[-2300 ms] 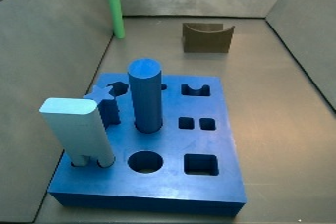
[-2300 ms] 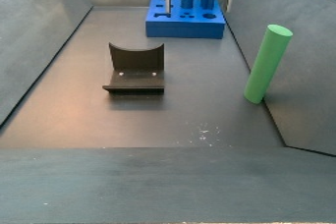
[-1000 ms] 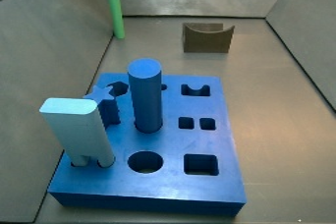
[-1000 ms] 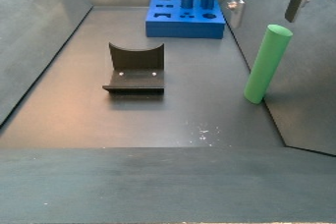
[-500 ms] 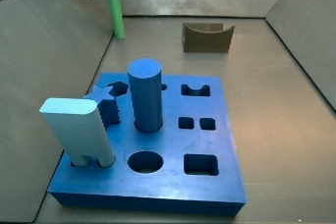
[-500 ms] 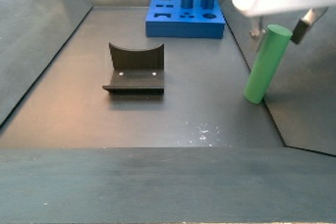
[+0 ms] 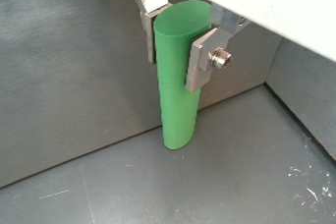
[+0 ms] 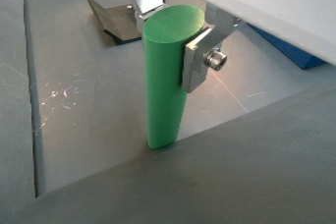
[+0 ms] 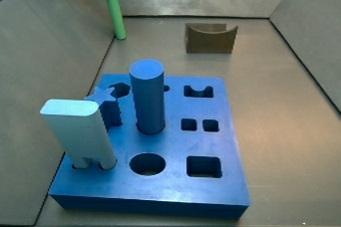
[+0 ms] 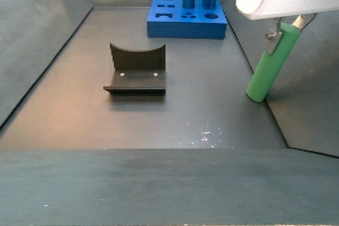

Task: Pick up the oval object. Move up. Move to above the board. Insert the oval object.
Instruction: Pick up the oval object, then move up.

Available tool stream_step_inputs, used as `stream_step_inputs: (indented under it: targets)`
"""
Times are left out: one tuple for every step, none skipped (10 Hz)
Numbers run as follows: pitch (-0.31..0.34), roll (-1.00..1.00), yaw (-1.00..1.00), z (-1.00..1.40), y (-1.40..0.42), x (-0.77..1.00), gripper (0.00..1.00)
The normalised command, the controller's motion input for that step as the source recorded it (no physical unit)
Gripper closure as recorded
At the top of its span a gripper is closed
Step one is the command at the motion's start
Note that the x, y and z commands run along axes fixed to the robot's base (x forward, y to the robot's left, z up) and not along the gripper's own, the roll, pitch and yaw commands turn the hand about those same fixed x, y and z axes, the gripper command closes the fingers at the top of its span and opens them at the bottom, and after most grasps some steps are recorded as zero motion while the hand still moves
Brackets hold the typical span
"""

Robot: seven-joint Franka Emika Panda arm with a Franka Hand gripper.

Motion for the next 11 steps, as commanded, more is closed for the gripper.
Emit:
stream_step_inputs:
  targets:
    - [0.000, 0.00, 0.00, 0.00, 0.00, 0.00, 1.00]
    - [0.000, 0.00, 0.00, 0.00, 0.00, 0.00, 1.00]
    - [0.000, 0.00, 0.00, 0.00, 0.00, 0.00, 1.00]
    - [0.000, 0.00, 0.00, 0.00, 0.00, 0.00, 1.00]
    - [0.000, 0.00, 0.00, 0.00, 0.00, 0.00, 1.00]
    - [0.000, 0.00, 0.00, 0.00, 0.00, 0.00, 1.00]
    - [0.000, 0.00, 0.00, 0.00, 0.00, 0.00, 1.00]
    - [0.000, 0.00, 0.00, 0.00, 0.00, 0.00, 1.00]
    - [0.000, 0.00, 0.00, 0.00, 0.00, 0.00, 1.00]
    - [0.000, 0.00, 0.00, 0.00, 0.00, 0.00, 1.00]
    - [0.000, 0.00, 0.00, 0.83, 0.00, 0.00, 1.00]
